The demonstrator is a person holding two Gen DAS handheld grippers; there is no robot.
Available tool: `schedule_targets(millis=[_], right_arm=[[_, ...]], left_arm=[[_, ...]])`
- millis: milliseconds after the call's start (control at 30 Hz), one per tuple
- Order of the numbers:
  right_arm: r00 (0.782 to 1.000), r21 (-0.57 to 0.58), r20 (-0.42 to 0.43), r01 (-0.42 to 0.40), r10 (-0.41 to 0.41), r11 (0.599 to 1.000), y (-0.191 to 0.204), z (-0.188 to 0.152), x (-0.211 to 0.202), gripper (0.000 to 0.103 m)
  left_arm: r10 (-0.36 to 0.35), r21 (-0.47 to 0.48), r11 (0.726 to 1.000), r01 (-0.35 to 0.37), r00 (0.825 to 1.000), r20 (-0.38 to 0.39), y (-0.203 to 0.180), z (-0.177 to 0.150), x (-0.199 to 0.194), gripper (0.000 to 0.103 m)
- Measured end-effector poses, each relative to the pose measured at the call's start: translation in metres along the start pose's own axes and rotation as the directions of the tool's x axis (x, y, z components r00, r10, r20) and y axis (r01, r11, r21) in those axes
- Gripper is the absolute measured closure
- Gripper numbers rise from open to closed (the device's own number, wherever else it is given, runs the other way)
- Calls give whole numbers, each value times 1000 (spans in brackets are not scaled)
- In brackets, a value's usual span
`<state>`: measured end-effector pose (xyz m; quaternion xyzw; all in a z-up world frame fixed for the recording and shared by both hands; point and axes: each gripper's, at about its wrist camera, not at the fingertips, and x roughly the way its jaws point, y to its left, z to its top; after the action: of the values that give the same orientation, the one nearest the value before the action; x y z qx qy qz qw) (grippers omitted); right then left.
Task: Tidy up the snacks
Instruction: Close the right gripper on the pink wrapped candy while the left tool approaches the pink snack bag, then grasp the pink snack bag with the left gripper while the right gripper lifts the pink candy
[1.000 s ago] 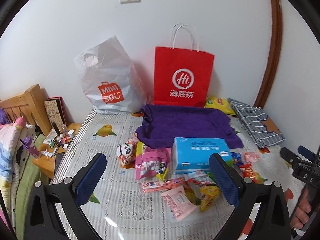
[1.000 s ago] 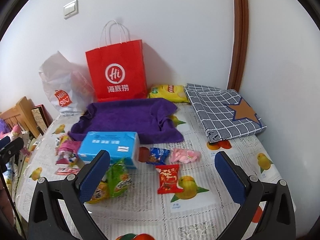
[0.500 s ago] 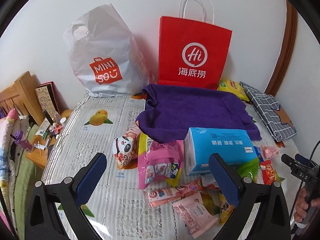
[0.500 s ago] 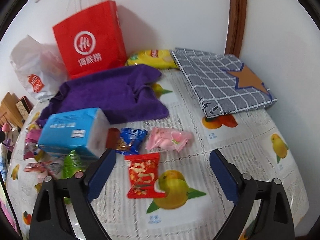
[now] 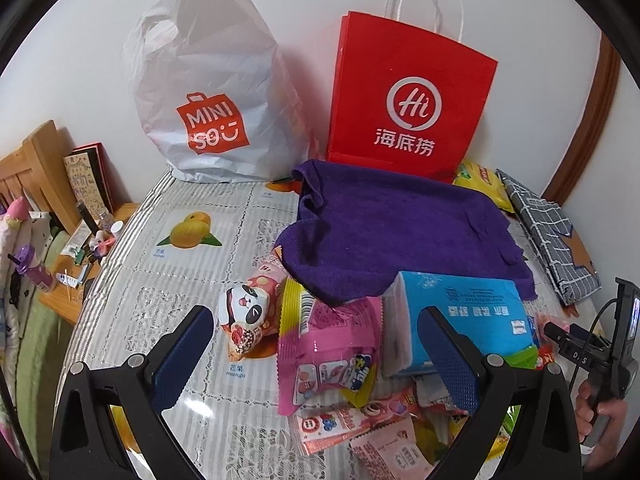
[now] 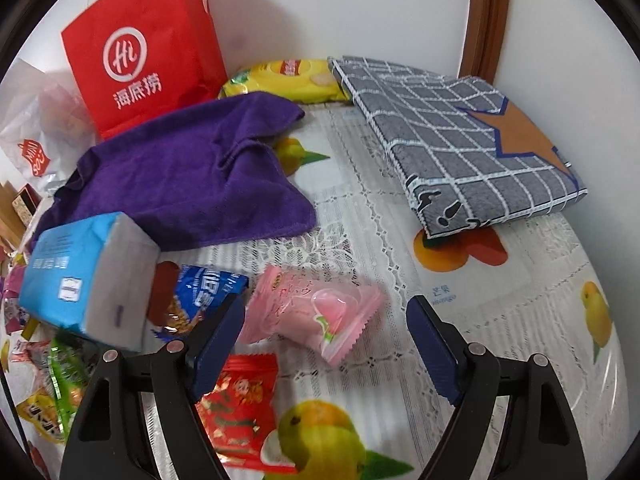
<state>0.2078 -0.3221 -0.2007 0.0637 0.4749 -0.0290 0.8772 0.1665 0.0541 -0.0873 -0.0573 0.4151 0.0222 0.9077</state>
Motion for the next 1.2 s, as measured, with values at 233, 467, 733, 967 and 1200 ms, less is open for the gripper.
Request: schedule_targets(millis=[233,467,733,967,1200], right_arm=[[1000,-20,-1,-4,4,1000,4,0,11,31],[999,-50,5,-47,48,998,12,1,9,70],[998,-57,50,-28,31,998,17,0,-10,71],[995,-74,97,-27,34,997,23,2,-32,71],[990,-99,131,-35,47,995,36,3,-51,71]], left_arm=[[16,-2,1000,-16,1000,-22,4,0,10,1],[30,-14,999,-30,999,-29,17,-4,12,1],[36,-34,999,-38,998,-42,31,-9,11,1],[20,-9,1000,-21,998,-67,26,-11,20,1],[8,41,999,-4,995,-96,10,-13,35,1]])
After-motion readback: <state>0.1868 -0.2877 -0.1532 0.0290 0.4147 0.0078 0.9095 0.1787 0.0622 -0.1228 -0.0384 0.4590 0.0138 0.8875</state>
